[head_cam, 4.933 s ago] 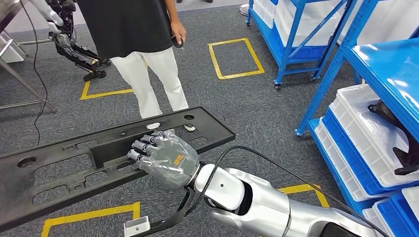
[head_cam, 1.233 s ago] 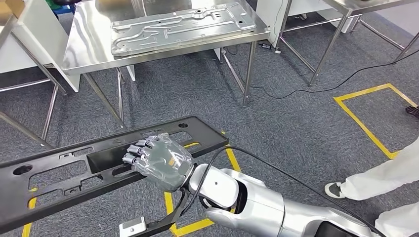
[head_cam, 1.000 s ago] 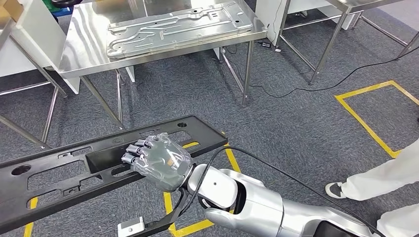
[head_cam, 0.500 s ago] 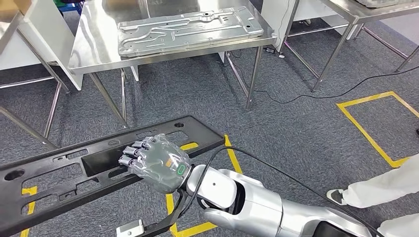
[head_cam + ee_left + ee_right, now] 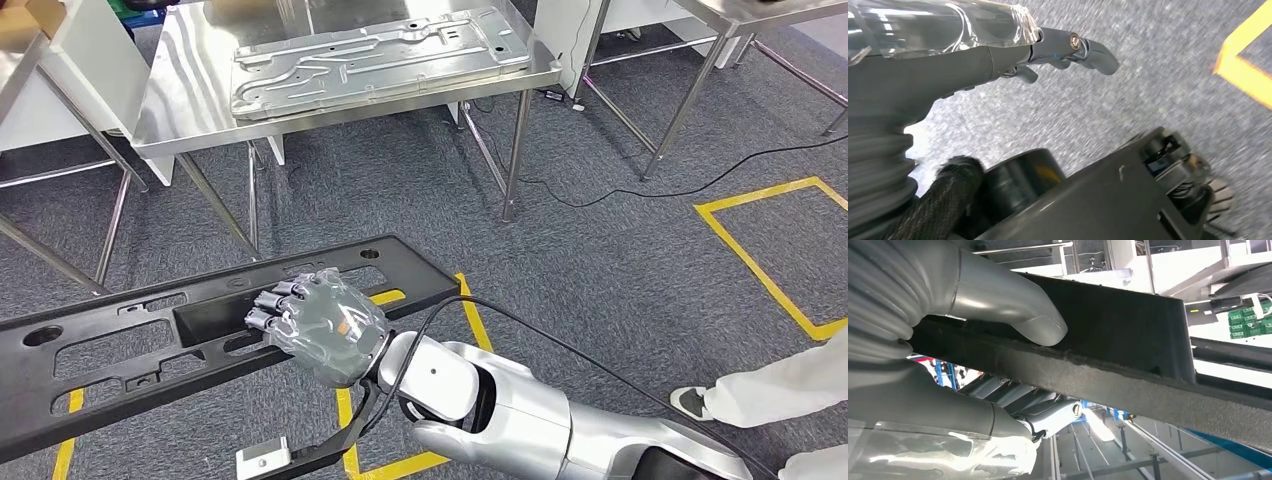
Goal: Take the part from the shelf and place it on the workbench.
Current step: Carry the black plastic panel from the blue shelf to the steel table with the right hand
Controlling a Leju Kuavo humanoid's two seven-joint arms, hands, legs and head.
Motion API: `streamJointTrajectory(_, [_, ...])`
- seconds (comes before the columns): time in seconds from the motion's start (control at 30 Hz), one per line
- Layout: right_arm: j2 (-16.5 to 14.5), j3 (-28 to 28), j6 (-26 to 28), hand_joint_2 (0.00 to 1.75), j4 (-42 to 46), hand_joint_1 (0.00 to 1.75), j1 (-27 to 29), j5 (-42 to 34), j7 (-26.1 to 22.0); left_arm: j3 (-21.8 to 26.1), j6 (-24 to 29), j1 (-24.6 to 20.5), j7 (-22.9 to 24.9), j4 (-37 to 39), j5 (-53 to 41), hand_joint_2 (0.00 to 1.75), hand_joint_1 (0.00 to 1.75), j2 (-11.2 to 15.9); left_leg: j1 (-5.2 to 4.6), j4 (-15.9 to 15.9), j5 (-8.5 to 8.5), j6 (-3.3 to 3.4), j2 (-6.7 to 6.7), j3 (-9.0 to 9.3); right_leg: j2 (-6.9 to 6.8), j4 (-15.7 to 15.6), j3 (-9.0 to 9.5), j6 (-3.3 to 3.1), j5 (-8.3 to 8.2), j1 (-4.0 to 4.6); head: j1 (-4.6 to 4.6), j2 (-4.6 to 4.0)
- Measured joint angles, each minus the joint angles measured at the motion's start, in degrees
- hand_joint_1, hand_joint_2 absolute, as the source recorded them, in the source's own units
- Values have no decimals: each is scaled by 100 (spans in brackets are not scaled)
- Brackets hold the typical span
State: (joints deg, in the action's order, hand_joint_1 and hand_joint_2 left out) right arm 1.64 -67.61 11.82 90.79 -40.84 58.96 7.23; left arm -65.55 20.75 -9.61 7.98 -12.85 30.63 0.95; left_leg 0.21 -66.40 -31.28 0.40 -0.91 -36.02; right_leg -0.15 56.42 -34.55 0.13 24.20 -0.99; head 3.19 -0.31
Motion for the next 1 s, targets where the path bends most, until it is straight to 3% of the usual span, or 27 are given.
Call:
streamJointTrajectory(0.07, [0,-5,0,175,-10,175,5,1,-2,7,3,-22,-14,-1,2,175,0,0,13,-574,-119,-27,0,-310,-6,1,21,-12,21,0,-1,0])
streamJointTrajectory(0.1, [0,-8,0,175,-16,175,7,1,-2,9,4,-28,-18,-2,2,175,0,-1,17,-556,-24,-28,1,-320,-3,1,41,-11,33,0,-1,0])
streamJointTrajectory(0.17, [-1,-9,0,175,-23,175,6,1,-2,11,6,-19,-13,-1,-1,175,0,-1,19,123,414,-1,18,-41,8,-2,100,5,64,0,0,0])
streamJointTrajectory(0.23, [-2,-8,0,175,-25,175,3,1,-2,11,8,-4,0,0,-3,175,0,1,-9,854,696,49,46,270,15,-3,128,39,88,19,-1,1])
streamJointTrajectory(0.27, [-2,-8,1,175,-27,175,3,1,-2,11,9,1,4,0,-3,175,0,2,-27,1041,726,77,56,343,14,-6,121,64,88,27,-1,1])
streamJointTrajectory(0.4, [-2,-8,2,175,-30,175,-5,1,-2,11,10,7,4,0,-4,175,0,-3,-23,1169,708,179,26,390,-10,58,76,182,144,32,-7,0])
streamJointTrajectory(0.47, [0,-8,0,175,-31,175,-18,1,-2,11,10,7,4,0,-6,175,0,-10,-6,1202,717,242,22,436,-4,546,-149,218,392,31,-20,0])
streamJointTrajectory(0.53, [9,-10,-7,175,-38,175,-23,1,-1,11,6,8,4,0,-19,175,0,-11,-24,1201,704,286,23,452,3,1314,-557,226,677,35,-30,0])
streamJointTrajectory(0.57, [16,-11,-13,175,-44,175,-20,2,4,11,3,8,4,0,-33,175,0,-11,-32,1199,697,293,18,458,5,1554,-709,226,709,36,-30,0])
streamJointTrajectory(0.6, [24,-12,-17,175,-49,175,-19,2,14,11,1,8,4,0,-48,175,0,-11,-37,1198,688,298,10,468,6,1599,-767,223,641,36,-31,0])
streamJointTrajectory(0.63, [30,-13,-20,175,-53,175,-19,3,26,10,-1,8,4,0,-61,175,0,-11,-39,1197,675,298,-2,486,6,1420,-711,215,476,36,-31,0])
streamJointTrajectory(0.7, [37,-13,-22,175,-54,175,-23,4,51,9,-6,6,4,0,-83,175,0,-11,-45,1190,631,273,-25,528,10,673,-383,188,71,37,-31,0])
streamJointTrajectory(0.73, [36,-13,-22,175,-54,175,-28,4,59,9,-9,4,4,0,-94,175,0,-11,-59,1177,603,250,-32,536,14,331,-226,169,-47,39,-30,1])
streamJointTrajectory(0.8, [36,-11,-21,175,-55,175,-33,8,65,8,-12,0,4,0,-114,175,0,-11,-81,1167,564,199,-36,529,25,31,-94,128,-76,50,-29,2])
streamJointTrajectory(0.9, [34,-6,-17,175,-55,175,-38,14,67,4,-19,-5,4,0,-143,175,0,-4,-73,1110,487,117,-22,505,33,-7,-67,50,-46,35,-24,1])
streamJointTrajectory(0.93, [31,-3,-16,175,-55,175,-41,15,68,3,-22,-7,4,0,-153,175,0,-2,-60,946,397,82,-14,433,31,-16,-48,24,-38,21,-17,1])
streamJointTrajectory(1.0, [30,1,-14,175,-55,175,-43,16,72,4,-31,-19,1,0,-163,175,0,2,-27,268,107,4,0,95,25,-20,-16,-16,-10,8,-1,0])
